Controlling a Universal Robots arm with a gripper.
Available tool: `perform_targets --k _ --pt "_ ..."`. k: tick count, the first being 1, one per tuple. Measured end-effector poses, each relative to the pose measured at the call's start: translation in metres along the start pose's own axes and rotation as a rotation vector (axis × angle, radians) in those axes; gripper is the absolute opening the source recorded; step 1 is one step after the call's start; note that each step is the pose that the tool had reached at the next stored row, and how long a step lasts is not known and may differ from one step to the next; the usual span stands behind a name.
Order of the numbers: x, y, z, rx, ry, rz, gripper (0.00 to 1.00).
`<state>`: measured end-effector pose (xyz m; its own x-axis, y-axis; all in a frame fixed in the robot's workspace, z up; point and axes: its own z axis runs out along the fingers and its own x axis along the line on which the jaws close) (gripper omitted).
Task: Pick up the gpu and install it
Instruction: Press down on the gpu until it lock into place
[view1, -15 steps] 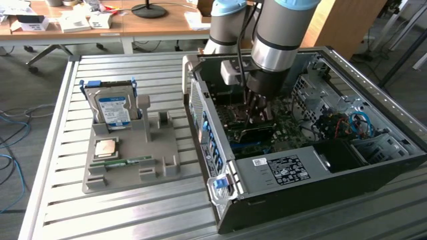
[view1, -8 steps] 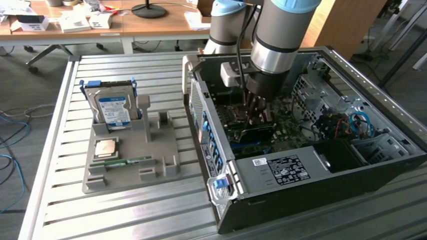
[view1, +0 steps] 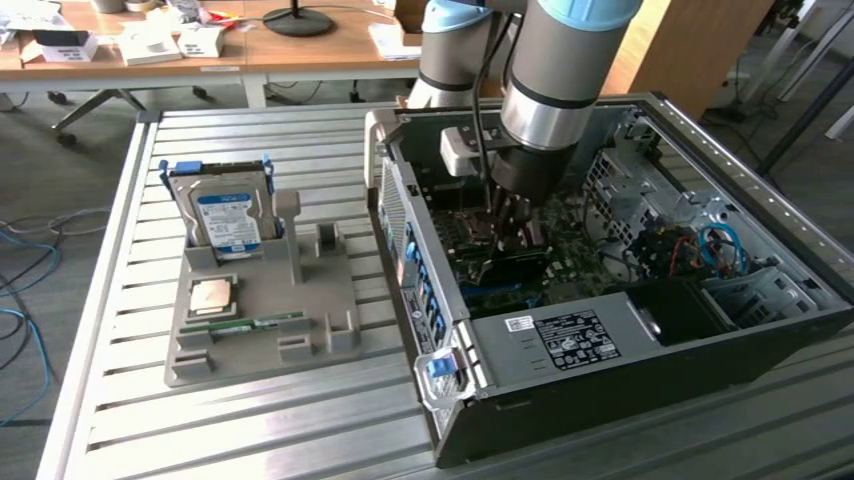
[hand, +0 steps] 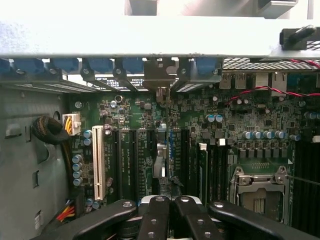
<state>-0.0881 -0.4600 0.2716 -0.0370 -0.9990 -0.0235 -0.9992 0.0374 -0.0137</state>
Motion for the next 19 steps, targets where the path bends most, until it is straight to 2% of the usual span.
perform_targets --k 4,15,19 --pt "0.0000 0.0000 0.0002 0.0000 -0.0001 0.000 0.11" --pt "-0.0002 0.0000 0.0022 -0.0006 -0.0173 0.000 0.11" --pt "-0.0002 0.0001 0.0036 -0.0007 -0.0183 0.000 0.11"
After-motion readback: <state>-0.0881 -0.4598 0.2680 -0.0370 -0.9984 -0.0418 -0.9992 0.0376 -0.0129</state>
